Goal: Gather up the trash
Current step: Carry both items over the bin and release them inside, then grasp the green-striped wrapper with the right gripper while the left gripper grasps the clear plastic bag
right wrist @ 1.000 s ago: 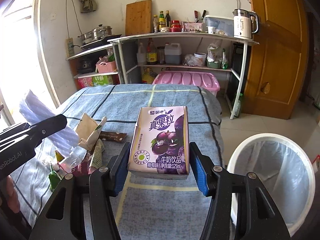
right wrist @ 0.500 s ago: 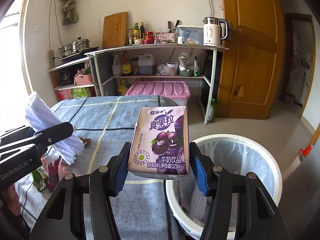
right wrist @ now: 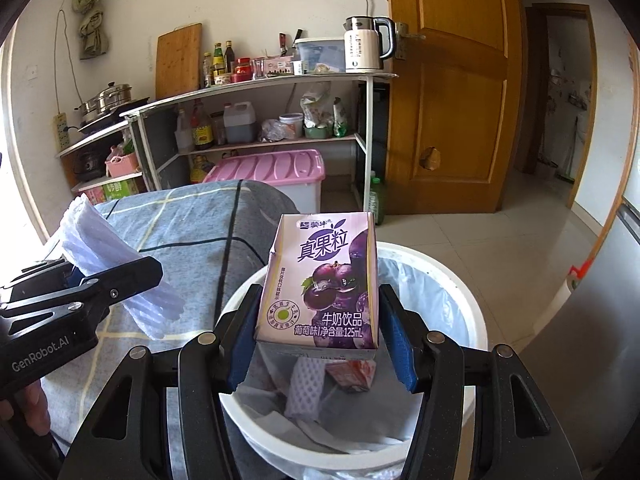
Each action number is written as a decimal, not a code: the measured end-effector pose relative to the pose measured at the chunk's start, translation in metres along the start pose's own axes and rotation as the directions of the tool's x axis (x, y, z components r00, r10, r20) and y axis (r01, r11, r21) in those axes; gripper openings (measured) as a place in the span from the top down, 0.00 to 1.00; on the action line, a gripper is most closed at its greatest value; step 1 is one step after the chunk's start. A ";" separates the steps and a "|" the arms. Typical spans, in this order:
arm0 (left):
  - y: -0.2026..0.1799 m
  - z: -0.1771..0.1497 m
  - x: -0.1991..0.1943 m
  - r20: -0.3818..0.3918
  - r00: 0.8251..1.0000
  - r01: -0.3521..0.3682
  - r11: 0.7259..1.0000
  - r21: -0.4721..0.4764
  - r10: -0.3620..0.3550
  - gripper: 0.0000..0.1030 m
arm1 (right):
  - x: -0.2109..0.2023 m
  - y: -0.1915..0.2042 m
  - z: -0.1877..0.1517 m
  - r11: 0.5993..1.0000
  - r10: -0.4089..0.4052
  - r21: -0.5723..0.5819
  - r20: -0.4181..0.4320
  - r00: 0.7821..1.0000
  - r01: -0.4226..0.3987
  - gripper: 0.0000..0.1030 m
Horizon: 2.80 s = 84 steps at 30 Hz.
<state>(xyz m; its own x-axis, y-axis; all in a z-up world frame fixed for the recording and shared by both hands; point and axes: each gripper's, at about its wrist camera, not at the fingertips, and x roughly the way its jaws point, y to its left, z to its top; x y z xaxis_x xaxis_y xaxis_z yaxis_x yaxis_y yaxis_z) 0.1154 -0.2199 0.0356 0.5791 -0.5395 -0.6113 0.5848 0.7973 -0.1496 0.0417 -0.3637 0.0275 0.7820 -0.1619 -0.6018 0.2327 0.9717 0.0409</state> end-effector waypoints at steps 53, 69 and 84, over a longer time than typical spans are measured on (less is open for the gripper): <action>0.089 -0.044 -0.076 0.004 0.955 -0.294 0.948 -0.126 0.296 0.38 | 0.006 0.086 -0.005 0.980 0.193 -0.043 -0.042 0.980 -0.195 0.36; 0.195 -0.106 -0.129 -0.062 0.905 -0.417 0.849 -0.325 0.421 0.33 | 0.039 0.194 -0.019 0.893 0.413 -0.114 -0.177 0.893 -0.436 0.36; 0.245 -0.136 -0.133 -0.120 0.911 -0.408 0.818 -0.406 0.395 0.29 | 0.070 0.263 -0.014 0.842 0.466 -0.154 -0.275 0.841 -0.517 0.36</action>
<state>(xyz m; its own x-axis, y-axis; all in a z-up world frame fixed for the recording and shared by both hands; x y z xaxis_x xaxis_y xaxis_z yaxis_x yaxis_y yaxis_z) 0.1041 0.0842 -0.0251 0.6905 -0.1444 -0.7088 0.0118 0.9820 -0.1886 0.1494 -0.1169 -0.0153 0.6067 0.3644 -0.7065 -0.2976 0.9282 0.2232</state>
